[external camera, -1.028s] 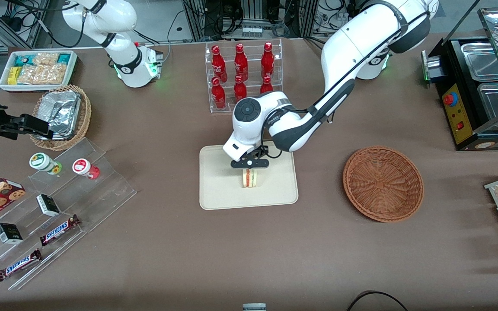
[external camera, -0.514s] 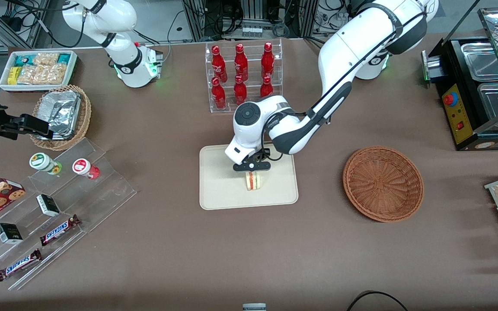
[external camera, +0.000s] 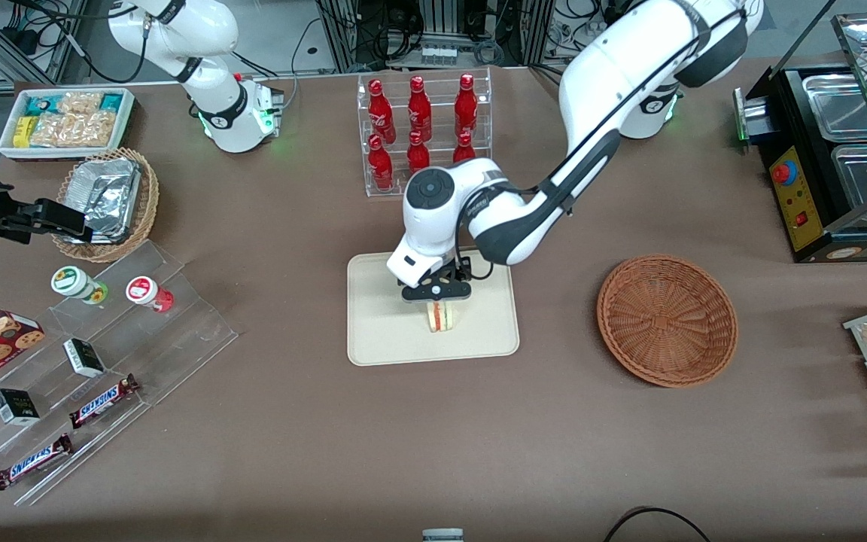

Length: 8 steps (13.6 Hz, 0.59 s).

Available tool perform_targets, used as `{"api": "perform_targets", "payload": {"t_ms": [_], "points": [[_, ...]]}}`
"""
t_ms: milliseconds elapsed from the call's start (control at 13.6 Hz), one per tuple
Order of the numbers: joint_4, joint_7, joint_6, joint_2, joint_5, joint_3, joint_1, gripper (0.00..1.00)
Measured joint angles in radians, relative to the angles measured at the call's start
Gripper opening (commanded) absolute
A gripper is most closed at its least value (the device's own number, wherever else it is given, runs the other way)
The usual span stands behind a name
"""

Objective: Place sandwich from basket to tray
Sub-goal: 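Lower the sandwich onto the tray and open the left gripper, then raise the left gripper away from the sandwich on the tray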

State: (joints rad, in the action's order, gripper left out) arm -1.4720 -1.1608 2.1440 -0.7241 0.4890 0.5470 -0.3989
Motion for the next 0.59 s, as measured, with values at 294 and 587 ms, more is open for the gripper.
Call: {"api": "perform_targets", "payload": {"t_ms": [294, 587], "points": [[0.003, -0.006, -0.137, 0.129, -0.024, -0.005, 0.039, 1.00], [0.006, 0.058, -0.308, 0.277, -0.128, -0.006, 0.154, 1.00]]}}
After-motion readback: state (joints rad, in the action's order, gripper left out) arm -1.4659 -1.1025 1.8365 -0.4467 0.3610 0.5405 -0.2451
